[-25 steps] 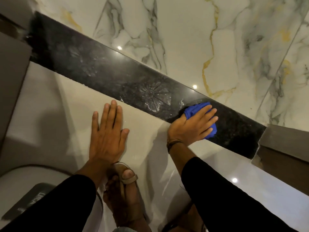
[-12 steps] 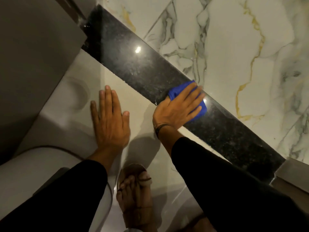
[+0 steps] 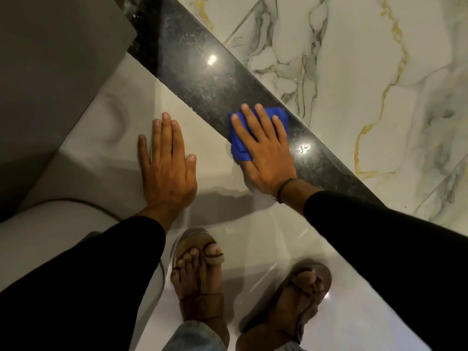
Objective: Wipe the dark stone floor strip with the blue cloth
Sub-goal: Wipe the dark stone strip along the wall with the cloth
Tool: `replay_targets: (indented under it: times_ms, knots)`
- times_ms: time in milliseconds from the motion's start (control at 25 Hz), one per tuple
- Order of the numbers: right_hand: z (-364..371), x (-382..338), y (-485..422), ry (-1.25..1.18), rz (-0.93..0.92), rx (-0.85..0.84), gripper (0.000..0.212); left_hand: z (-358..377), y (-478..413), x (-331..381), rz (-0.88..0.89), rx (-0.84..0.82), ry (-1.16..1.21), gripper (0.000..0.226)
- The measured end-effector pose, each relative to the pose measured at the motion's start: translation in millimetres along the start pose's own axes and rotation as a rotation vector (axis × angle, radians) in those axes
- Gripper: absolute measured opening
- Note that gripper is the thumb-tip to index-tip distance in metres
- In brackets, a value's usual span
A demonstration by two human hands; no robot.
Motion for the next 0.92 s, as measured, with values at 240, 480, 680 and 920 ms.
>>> replay_targets:
  times_ms: [240,480,680,920]
  knots:
    - [-13.9,42.1,-1.5,0.113,-0.517,-0.217,0.065,-6.2,-0.2,-0.2,-0.007,-0.029,0.017,0.081]
    - [-6.9,69.5,80.2,-0.023,-0.254,-0.294,0.079,-4.3,-1.5,-0.9,-0.015,-0.030,0.010,0.081]
    - [-1.9,13.9,143.5,-0.692,0.389,-0.120,0.055,-4.7,0.2,1.0,-0.016,-0.044,-0.011,0.079]
    - [-37.6,-26.2,134.1,-1.723,1.172,0.170,0.039,-28.5,-6.5,5.3,-0.018,-0.168,0.000,0.077]
Point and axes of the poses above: each hand's wrist, its own y-axis away from the middle knuckle, its own z-axis out of the palm, x = y × z, the point moved 2 cm from there along -y, towards the middle knuckle, and after that the axes turned 11 degrees about z, right-handed, at the moved point
